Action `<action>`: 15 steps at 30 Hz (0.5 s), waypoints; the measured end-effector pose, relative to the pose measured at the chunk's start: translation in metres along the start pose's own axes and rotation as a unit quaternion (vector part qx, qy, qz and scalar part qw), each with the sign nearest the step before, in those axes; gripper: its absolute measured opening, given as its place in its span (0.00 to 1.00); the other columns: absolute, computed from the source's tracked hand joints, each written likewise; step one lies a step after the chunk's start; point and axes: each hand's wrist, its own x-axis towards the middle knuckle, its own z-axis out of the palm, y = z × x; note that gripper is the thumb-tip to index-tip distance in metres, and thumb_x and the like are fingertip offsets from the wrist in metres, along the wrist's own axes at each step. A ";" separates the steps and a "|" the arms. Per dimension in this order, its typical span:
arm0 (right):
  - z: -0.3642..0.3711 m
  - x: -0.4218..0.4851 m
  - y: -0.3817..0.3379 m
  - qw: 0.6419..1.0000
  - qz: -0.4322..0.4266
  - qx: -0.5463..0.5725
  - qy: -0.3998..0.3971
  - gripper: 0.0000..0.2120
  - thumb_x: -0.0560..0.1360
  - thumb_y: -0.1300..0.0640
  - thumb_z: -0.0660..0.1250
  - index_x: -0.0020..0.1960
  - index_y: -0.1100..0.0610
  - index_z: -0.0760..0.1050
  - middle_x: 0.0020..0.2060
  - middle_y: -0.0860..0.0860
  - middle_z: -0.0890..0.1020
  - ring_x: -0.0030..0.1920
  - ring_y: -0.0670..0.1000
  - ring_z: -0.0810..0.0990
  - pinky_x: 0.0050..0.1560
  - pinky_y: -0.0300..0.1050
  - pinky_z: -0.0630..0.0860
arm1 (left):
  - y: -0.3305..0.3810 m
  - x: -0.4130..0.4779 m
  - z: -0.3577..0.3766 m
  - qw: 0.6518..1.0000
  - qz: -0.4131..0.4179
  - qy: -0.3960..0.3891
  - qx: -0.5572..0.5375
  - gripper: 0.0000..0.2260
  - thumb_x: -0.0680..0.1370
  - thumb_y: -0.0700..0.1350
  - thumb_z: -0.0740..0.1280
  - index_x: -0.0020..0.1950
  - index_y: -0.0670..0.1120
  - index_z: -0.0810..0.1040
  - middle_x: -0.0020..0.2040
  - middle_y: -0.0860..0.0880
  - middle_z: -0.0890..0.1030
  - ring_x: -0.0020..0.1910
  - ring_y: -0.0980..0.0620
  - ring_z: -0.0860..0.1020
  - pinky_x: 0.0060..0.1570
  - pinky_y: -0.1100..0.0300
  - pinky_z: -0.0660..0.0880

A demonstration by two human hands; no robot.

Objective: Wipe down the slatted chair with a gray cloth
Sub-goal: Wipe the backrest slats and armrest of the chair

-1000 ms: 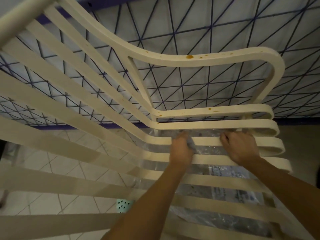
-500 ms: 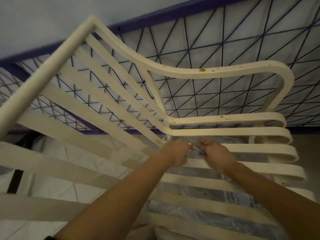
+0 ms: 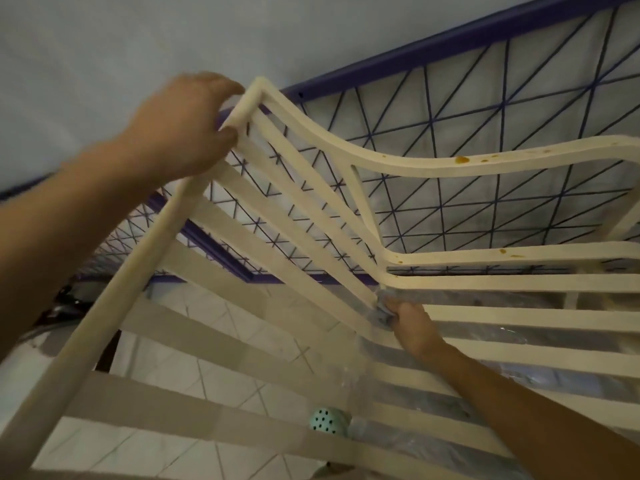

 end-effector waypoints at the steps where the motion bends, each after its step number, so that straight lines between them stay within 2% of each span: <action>1: 0.004 0.001 -0.011 0.994 0.032 0.102 0.037 0.09 0.78 0.59 0.63 0.50 0.63 0.79 0.41 0.60 0.80 0.43 0.57 0.77 0.44 0.46 0.78 | -0.005 -0.002 0.006 0.999 -0.033 -0.024 -0.028 0.22 0.78 0.42 0.65 0.72 0.43 0.68 0.69 0.41 0.71 0.66 0.40 0.69 0.64 0.45 0.66; 3: 0.005 0.002 -0.029 0.975 0.073 0.197 0.067 0.11 0.80 0.63 0.58 0.49 0.65 0.78 0.34 0.56 0.77 0.34 0.50 0.75 0.30 0.34 0.73 | -0.005 -0.009 0.022 0.993 -0.063 -0.060 -0.086 0.21 0.78 0.41 0.64 0.71 0.43 0.67 0.67 0.41 0.72 0.63 0.40 0.71 0.62 0.48 0.67; 4: 0.001 -0.001 -0.042 0.970 0.088 0.215 0.068 0.11 0.80 0.65 0.57 0.47 0.65 0.78 0.33 0.55 0.77 0.32 0.49 0.73 0.26 0.31 0.69 | -0.004 -0.013 0.030 0.990 -0.067 -0.061 -0.105 0.20 0.78 0.41 0.64 0.70 0.43 0.67 0.66 0.42 0.72 0.61 0.40 0.72 0.60 0.47 0.69; 7: 0.002 0.001 -0.062 0.946 0.084 0.301 0.090 0.12 0.80 0.64 0.59 0.43 0.65 0.79 0.32 0.54 0.77 0.33 0.49 0.73 0.26 0.27 0.67 | -0.008 -0.016 0.041 0.981 -0.109 -0.032 -0.161 0.22 0.79 0.38 0.61 0.73 0.48 0.65 0.64 0.44 0.73 0.56 0.43 0.75 0.54 0.49 0.74; 10: 0.001 0.001 -0.076 0.921 0.094 0.360 0.113 0.12 0.81 0.61 0.60 0.49 0.67 0.80 0.33 0.54 0.77 0.30 0.46 0.72 0.23 0.28 0.67 | -0.015 -0.014 0.043 0.965 -0.148 -0.027 -0.215 0.26 0.80 0.40 0.61 0.76 0.53 0.62 0.66 0.44 0.73 0.50 0.47 0.76 0.48 0.55 0.72; 12: -0.001 -0.001 -0.093 0.909 0.079 0.388 0.128 0.11 0.80 0.63 0.61 0.57 0.66 0.79 0.40 0.52 0.79 0.34 0.42 0.73 0.27 0.23 0.68 | -0.016 -0.014 0.040 0.957 -0.158 -0.030 -0.242 0.25 0.80 0.41 0.61 0.76 0.53 0.63 0.67 0.45 0.73 0.55 0.47 0.76 0.54 0.54 0.73; 15: -0.005 -0.004 -0.128 0.887 0.037 0.435 0.149 0.14 0.79 0.66 0.62 0.64 0.61 0.75 0.53 0.50 0.80 0.46 0.43 0.77 0.43 0.21 0.71 | -0.014 -0.014 0.037 0.933 -0.191 -0.026 -0.303 0.22 0.81 0.44 0.61 0.75 0.54 0.66 0.67 0.48 0.73 0.59 0.47 0.75 0.61 0.52 0.72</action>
